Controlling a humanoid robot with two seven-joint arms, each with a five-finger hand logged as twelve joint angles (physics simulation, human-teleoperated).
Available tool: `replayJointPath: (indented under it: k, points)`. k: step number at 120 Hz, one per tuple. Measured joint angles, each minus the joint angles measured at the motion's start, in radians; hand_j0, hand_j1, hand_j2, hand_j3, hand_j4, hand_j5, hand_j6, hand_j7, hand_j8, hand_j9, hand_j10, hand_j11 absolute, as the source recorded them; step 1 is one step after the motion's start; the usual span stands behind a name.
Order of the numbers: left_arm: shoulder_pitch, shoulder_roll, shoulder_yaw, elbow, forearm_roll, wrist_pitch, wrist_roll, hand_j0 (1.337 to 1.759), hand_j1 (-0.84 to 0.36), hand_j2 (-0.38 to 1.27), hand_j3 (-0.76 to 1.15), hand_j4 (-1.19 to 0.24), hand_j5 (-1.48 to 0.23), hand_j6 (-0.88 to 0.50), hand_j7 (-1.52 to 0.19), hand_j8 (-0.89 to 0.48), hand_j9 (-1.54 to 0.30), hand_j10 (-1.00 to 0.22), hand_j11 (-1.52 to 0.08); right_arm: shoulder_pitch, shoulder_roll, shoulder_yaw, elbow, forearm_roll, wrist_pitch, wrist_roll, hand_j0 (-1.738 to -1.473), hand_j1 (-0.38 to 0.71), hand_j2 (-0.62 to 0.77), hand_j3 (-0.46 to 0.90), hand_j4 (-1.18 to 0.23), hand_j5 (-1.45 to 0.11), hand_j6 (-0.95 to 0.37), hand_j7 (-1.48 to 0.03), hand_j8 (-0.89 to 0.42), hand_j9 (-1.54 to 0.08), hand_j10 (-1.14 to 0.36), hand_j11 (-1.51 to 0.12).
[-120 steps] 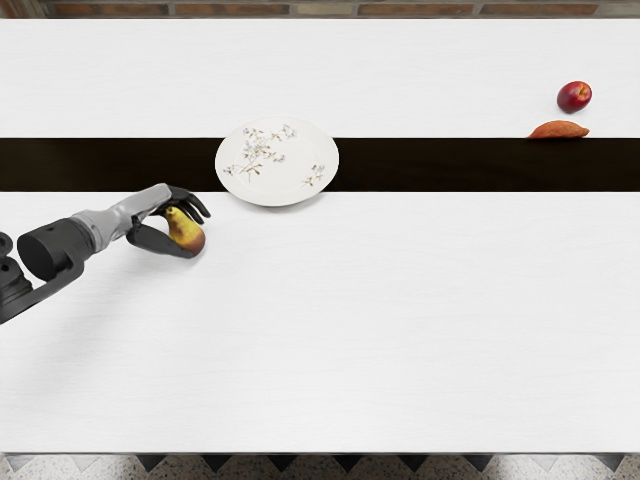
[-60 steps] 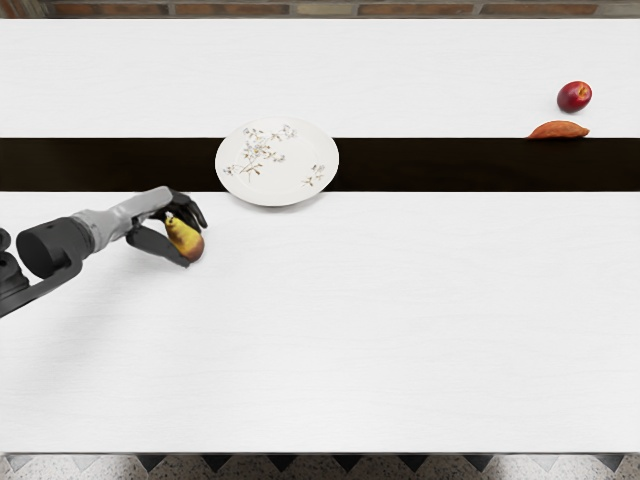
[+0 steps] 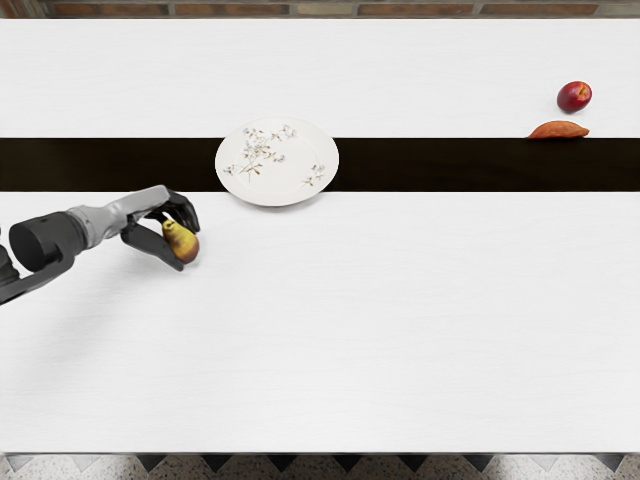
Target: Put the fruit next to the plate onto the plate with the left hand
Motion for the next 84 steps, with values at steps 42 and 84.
replayJointPath:
  k: [42, 84]
  points:
    - [-0.081, 0.037, -0.011, -0.002, -0.025, -0.110, -0.001, 1.654, -0.32, 0.50, 0.00, -0.69, -1.05, -0.50, -0.97, -0.41, -0.97, -0.56, -0.99, 0.002, 0.000, 0.000, 0.000, 0.000, 0.000, 0.000, -1.658, -0.31, -0.01, 0.00, -0.03, -0.04, -0.03, -0.04, -0.03, -0.04, -0.03, -0.04]
    - [-0.249, 0.021, -0.014, 0.053, -0.126, -0.259, -0.001, 1.654, -0.39, 0.59, 0.00, -0.69, -1.10, -0.44, -1.00, -0.36, -0.99, -0.52, -1.01, 0.002, 0.000, 0.001, 0.001, 0.001, 0.000, 0.001, -1.658, -0.31, -0.01, 0.00, -0.03, -0.04, -0.03, -0.04, -0.03, -0.04, -0.03, -0.04]
